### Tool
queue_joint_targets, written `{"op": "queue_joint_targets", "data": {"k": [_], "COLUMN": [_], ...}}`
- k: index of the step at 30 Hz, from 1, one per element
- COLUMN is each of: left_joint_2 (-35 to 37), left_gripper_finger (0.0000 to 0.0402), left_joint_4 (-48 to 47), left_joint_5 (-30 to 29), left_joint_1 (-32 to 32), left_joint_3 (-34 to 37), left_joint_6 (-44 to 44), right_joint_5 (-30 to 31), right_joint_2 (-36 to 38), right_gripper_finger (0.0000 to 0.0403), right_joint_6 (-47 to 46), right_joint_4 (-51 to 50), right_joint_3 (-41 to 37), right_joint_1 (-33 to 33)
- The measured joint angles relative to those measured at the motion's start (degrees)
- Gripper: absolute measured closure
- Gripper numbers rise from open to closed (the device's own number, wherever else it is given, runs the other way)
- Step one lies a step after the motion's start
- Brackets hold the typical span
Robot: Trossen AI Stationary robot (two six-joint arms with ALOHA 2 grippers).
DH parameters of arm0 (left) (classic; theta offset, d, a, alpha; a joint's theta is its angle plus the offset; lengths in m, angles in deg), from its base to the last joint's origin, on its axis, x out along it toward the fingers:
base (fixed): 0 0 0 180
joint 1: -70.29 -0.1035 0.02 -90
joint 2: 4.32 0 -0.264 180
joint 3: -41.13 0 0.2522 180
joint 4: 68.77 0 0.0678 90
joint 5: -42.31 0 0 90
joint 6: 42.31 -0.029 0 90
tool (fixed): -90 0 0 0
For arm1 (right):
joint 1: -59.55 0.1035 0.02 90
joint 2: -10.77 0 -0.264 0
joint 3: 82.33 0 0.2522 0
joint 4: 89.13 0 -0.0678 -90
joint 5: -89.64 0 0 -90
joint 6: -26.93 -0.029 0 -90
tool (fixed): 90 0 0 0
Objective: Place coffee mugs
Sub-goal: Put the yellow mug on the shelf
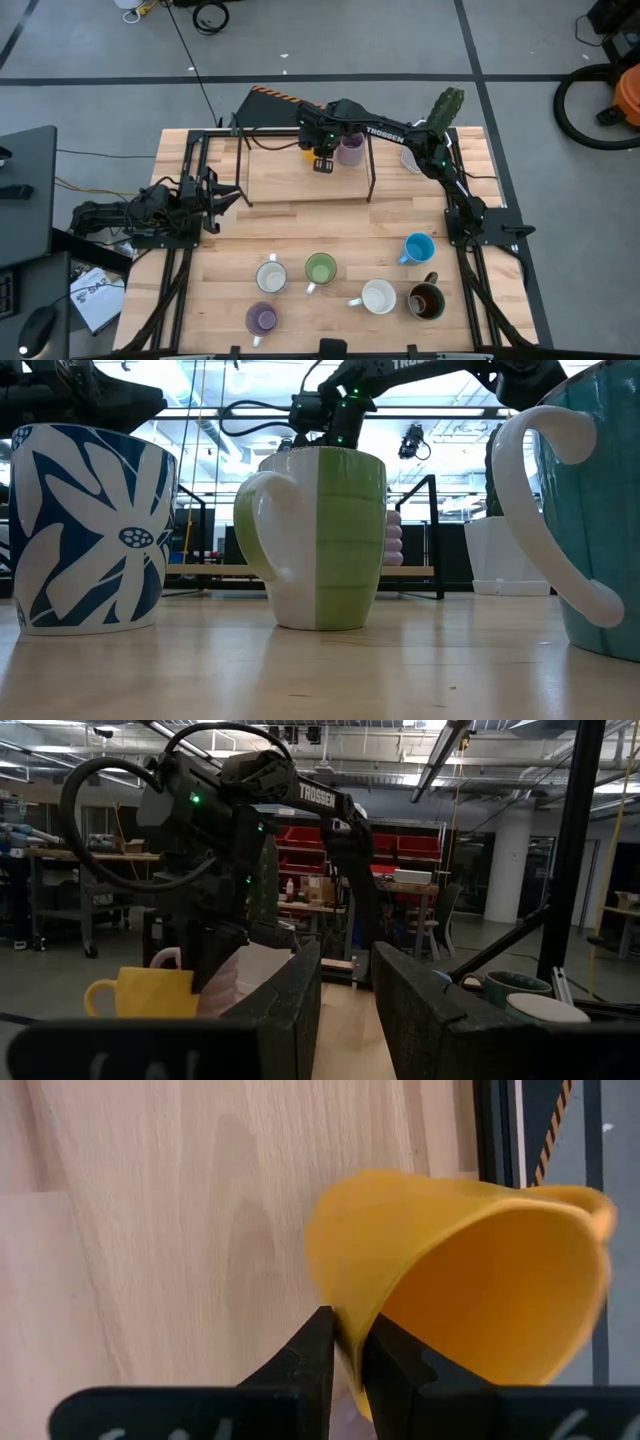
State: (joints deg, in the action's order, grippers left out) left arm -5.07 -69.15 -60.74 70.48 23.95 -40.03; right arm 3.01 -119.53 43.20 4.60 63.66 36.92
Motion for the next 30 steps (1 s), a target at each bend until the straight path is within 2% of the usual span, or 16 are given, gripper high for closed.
{"op": "queue_joint_targets", "data": {"k": [11,18,21,27,30], "left_joint_2": [0.0,0.0,0.0,0.0,-0.5], "left_gripper_finger": [0.0303,0.0303,0.0303,0.0303,0.0303], "left_joint_4": [0.0,0.0,0.0,-0.6,-1.2], "left_joint_5": [0.0,0.0,0.0,0.0,-0.9], "left_joint_1": [0.0,0.0,0.0,0.0,0.0], "left_joint_3": [0.0,0.0,0.0,0.0,0.0], "left_joint_6": [0.0,0.0,0.0,0.5,4.0], "right_joint_5": [-3.0,-2.8,-1.0,0.2,0.0], "right_joint_2": [0.1,0.1,0.1,0.1,0.6], "right_gripper_finger": [0.0296,0.0296,0.0296,0.0305,0.0302], "right_joint_6": [0.5,6.2,8.4,6.5,5.9], "right_joint_4": [0.7,1.1,1.1,0.5,0.3], "right_joint_3": [0.1,0.1,0.1,0.1,0.0], "right_joint_1": [0.0,0.3,0.4,0.7,1.5]}}
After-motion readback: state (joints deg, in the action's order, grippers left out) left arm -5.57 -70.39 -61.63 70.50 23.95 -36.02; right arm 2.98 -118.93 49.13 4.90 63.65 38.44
